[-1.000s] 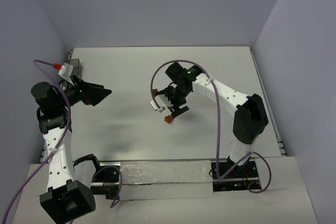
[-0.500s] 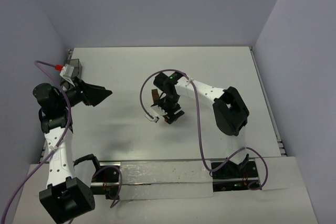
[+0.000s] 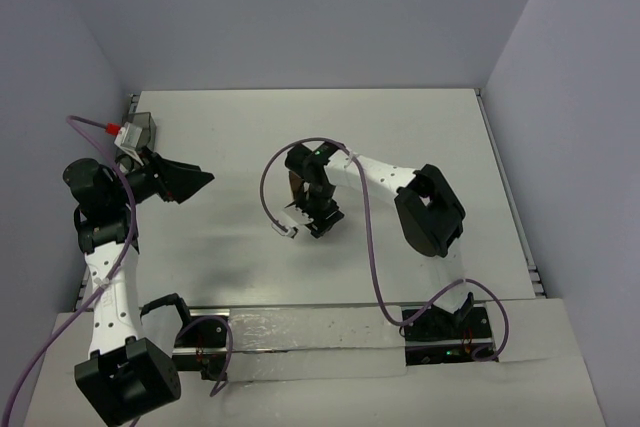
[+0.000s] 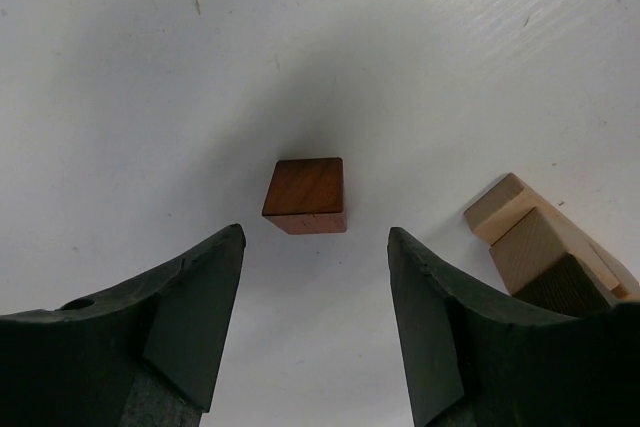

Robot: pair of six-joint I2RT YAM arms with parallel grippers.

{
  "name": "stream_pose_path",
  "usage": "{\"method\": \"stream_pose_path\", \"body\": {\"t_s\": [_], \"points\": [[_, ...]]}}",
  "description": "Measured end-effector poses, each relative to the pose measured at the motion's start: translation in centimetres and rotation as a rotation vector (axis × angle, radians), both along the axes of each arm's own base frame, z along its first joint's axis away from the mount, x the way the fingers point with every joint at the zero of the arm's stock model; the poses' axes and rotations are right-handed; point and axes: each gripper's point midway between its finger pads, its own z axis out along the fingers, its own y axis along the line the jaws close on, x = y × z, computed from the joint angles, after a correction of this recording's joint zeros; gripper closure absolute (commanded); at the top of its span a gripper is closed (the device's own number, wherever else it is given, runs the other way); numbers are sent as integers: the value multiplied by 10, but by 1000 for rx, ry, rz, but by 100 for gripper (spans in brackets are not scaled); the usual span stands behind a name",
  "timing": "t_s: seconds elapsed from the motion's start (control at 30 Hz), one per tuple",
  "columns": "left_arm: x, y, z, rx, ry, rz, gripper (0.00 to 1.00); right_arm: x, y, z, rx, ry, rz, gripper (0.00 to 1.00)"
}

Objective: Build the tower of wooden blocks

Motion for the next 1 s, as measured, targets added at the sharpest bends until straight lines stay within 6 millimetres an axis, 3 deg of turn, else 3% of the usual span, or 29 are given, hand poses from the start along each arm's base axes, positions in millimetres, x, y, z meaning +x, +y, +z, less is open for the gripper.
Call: {"method": "stream_pose_path", "body": {"t_s": [0.4,0.57,0.6,0.8,1.0], "points": [[2,1,-3,0,11,1,8,0,0,-15,-39,3,6,35],[1,1,-5,5,11,0,8,0,0,-18,-46,3,1,48],[1,1,-5,5,14,0,8,0,1,-18,-46,2,-1,56],[1,1,-7,3,24,2,8,1,1,-19,-46,-4,-9,76],[1,2,-6,7,17,12,9,-6,0,-15,-45,28,-48,85]]}}
